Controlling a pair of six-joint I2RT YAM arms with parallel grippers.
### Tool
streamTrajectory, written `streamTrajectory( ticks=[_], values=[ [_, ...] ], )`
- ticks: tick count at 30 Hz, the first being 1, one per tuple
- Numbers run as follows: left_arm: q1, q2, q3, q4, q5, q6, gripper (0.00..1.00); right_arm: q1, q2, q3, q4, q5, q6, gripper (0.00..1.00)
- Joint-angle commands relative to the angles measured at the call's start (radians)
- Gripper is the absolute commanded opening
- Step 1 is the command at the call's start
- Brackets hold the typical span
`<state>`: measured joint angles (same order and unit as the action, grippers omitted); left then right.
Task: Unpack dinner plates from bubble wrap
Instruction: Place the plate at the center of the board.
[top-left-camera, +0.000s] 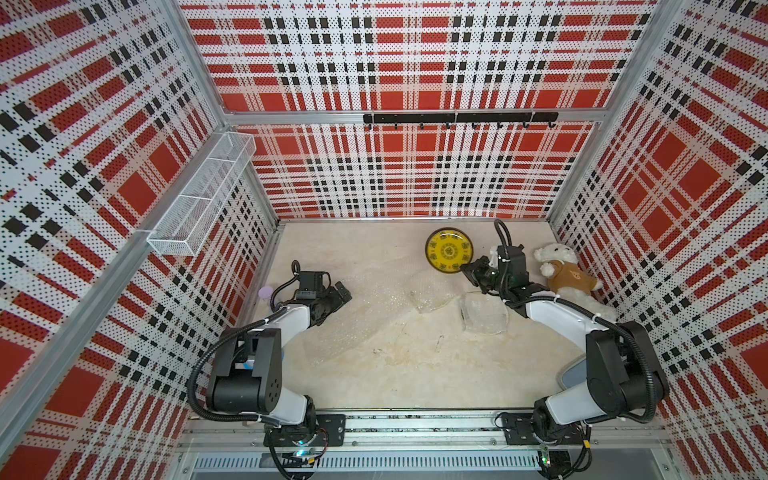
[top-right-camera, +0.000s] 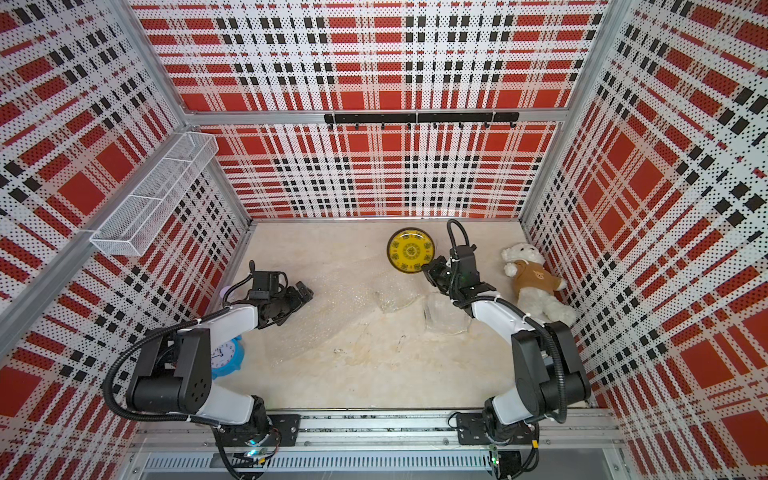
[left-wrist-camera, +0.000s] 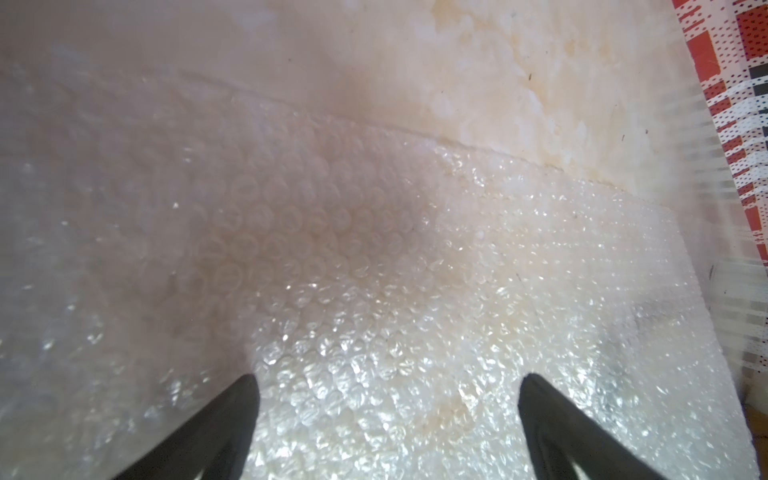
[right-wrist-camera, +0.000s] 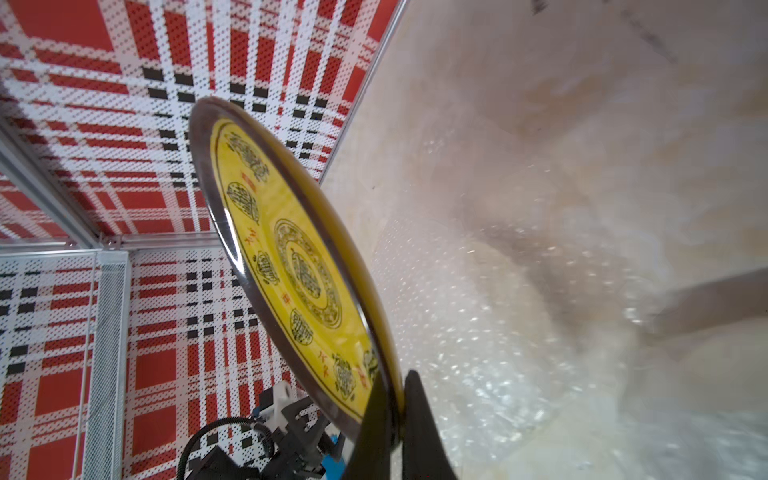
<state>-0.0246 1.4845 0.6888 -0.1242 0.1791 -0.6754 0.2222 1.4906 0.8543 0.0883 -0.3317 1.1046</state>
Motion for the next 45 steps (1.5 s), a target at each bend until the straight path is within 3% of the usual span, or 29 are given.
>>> streamTrajectory(
  ticks=[1,6,12,24,34,45],
  values=[
    [0.007,-0.03,0.013,-0.041,-0.009,0.01,1.0,-0.076,-0.026,-0.002,-0.081,-0.039,-0.089,0.0],
    [0.008,-0.041,0.021,-0.044,0.0,0.008,1.0,-0.202,0.017,0.021,-0.14,-0.054,-0.148,0.0],
    [0.011,-0.043,0.028,-0.049,0.002,0.013,1.0,-0.283,0.142,0.092,-0.154,-0.08,-0.186,0.0],
    [0.025,-0.04,0.02,-0.054,0.006,0.025,1.0,-0.3,0.354,0.261,-0.157,-0.063,-0.177,0.0],
    [0.03,-0.051,0.021,-0.062,0.008,0.029,0.99,-0.31,0.441,0.319,-0.171,-0.038,-0.175,0.0],
    [0.033,-0.064,0.02,-0.071,0.009,0.033,0.99,-0.311,0.441,0.32,-0.206,-0.015,-0.208,0.22]
  ],
)
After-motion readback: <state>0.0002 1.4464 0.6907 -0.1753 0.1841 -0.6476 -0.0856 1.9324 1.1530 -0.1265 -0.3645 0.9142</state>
